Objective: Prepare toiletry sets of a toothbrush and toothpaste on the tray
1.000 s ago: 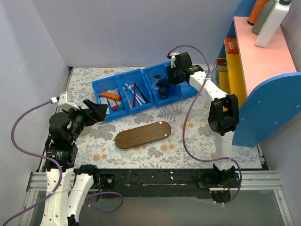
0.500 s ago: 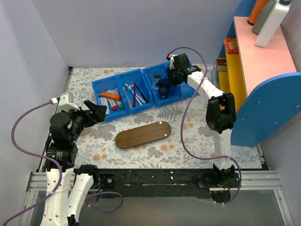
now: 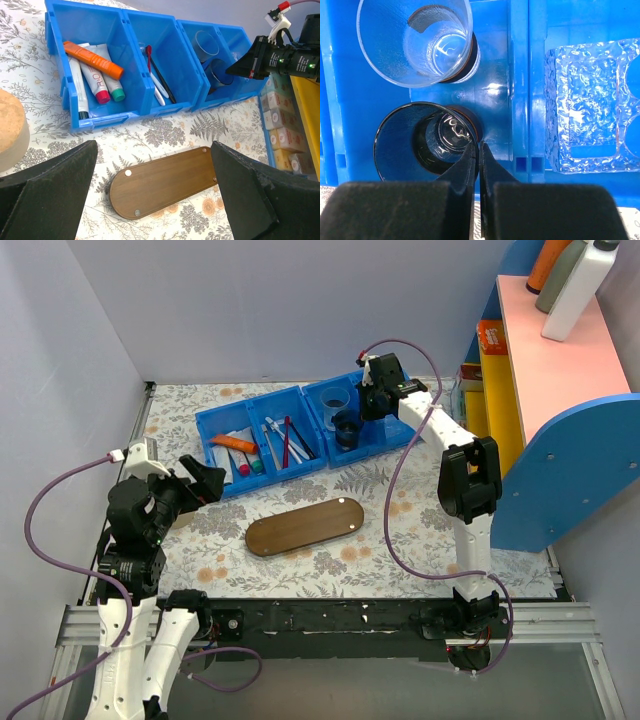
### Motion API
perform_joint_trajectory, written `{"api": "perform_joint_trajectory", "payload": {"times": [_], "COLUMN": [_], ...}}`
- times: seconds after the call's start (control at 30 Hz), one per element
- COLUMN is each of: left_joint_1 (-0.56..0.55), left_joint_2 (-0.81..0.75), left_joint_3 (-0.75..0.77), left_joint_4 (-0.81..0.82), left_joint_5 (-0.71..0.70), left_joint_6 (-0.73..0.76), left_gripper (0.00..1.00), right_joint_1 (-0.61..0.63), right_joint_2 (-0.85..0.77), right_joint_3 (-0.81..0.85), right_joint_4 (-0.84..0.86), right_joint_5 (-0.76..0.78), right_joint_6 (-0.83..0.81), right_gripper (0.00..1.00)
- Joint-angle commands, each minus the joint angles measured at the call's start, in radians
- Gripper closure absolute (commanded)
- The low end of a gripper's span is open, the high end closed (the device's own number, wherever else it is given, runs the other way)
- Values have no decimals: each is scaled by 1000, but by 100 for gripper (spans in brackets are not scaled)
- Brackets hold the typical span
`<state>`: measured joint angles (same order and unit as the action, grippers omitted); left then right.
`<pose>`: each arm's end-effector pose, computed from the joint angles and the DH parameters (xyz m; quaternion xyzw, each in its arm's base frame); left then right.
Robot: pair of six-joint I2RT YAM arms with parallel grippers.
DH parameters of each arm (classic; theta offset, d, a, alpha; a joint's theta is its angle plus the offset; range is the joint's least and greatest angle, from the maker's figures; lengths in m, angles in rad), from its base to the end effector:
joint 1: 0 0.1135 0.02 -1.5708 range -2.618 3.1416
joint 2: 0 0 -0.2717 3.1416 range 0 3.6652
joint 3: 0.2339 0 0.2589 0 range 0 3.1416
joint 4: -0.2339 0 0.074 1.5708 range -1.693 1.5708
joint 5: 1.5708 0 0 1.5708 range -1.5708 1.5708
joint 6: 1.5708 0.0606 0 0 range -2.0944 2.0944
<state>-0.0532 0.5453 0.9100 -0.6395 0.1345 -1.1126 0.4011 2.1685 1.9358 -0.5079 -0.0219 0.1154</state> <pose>0.1300 -0.0151 0.3639 -0.3669 0.7070 -0.3762 0.4733 0.4885 0.2086 0.2476 -0.1346 0.9051 0.1127 0.3873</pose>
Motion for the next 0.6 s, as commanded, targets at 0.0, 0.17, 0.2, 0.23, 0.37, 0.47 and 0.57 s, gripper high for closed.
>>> {"api": "perform_joint_trajectory", "payload": {"times": [0.0,0.17,0.2,0.23,0.37,0.47,0.57], "left_joint_1": [6,6,6,6,6,6,6], "left_joint_2": [-15,-22,-24,-21,-16,-13,-7], "left_joint_3": [35,36,35,36,40,40,40], "left_joint_4": [-25,-34,-34,-32,-11,4,9], "left_joint_5": [4,-1,4,20,163,232,260], "left_joint_6": [36,42,43,48,80,80,79], "left_gripper": [2,2,2,2,2,2,2], "right_joint_1": [1,1,1,1,1,1,1], "right_joint_2": [7,-36,-42,-56,-87,-116,-151], "right_joint_3": [38,6,5,3,3,-3,-26], "right_joint_4": [0,26,32,34,34,34,46], "right_joint_5": [14,-24,-29,-32,-46,-47,-55], "right_joint_6": [49,61,63,63,61,59,56], "right_gripper": [99,99,99,99,99,99,99]}}
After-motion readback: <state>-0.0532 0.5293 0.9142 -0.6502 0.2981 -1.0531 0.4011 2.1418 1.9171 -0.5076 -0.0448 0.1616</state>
